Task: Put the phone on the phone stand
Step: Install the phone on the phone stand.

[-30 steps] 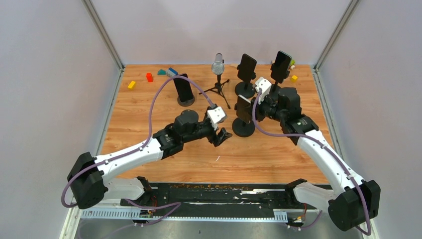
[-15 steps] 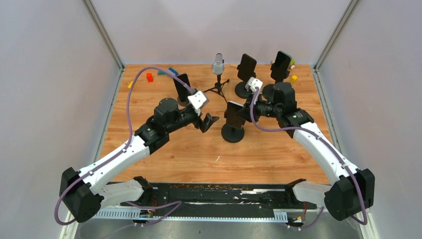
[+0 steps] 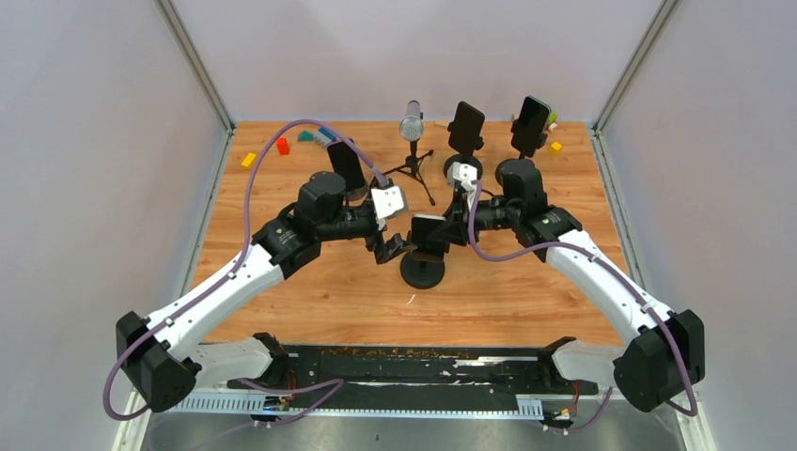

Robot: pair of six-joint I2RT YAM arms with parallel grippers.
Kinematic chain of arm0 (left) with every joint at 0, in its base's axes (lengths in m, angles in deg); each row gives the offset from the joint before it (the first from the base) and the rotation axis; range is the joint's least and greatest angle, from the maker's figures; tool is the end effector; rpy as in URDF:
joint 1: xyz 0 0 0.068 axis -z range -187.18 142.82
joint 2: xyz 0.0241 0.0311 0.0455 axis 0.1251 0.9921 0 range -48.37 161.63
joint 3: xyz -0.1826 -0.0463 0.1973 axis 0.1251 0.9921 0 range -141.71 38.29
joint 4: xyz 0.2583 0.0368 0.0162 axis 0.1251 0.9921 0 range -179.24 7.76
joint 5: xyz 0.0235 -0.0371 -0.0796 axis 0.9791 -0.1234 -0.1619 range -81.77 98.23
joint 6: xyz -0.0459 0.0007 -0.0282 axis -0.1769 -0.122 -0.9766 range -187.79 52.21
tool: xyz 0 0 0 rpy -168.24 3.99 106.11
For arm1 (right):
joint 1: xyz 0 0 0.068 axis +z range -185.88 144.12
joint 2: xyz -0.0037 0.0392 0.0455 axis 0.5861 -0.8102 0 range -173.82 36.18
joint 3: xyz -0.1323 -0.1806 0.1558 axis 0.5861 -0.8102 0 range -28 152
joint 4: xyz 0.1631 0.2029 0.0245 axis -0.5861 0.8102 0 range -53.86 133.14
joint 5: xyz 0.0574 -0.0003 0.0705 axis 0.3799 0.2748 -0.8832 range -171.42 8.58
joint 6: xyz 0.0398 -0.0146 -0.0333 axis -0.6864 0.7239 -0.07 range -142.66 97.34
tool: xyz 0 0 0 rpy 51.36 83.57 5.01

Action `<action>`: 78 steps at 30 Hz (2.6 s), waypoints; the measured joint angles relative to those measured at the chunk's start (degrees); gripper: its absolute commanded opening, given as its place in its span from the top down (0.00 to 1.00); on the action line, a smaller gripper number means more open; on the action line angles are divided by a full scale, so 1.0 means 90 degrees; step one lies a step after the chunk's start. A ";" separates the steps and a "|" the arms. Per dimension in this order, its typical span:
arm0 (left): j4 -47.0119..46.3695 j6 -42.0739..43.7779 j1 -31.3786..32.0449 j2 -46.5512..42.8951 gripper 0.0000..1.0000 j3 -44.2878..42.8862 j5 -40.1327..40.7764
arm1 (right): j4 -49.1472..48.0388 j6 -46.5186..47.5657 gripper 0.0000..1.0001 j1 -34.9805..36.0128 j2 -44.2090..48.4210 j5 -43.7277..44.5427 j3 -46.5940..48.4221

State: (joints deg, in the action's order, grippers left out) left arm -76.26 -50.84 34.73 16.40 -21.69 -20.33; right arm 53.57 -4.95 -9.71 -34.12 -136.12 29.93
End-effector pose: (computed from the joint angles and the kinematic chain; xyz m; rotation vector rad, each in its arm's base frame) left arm 0.1798 -0.1842 0.3595 1.2287 1.4668 -0.7643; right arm 0.2252 0.1431 0.3211 -1.2584 1.5744 1.0783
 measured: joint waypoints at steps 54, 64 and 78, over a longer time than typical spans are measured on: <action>-0.0716 -0.0886 -0.0029 0.0736 0.93 -0.0041 -0.1664 | 0.0481 0.1047 0.25 0.0204 0.0716 0.0265 -0.0325; -0.0857 -0.0998 -0.0029 0.0716 0.61 0.0061 -0.1598 | 0.0559 0.1122 0.25 -0.0282 0.1685 0.0595 -0.0782; -0.1027 -0.1103 -0.0029 0.0678 0.43 0.0180 -0.1535 | 0.0617 0.1222 0.25 -0.0789 0.1967 0.0593 -0.1039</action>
State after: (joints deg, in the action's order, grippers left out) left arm -85.51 -60.76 34.46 22.50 -20.08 -34.14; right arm 59.13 6.05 -16.81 -16.42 -130.78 20.58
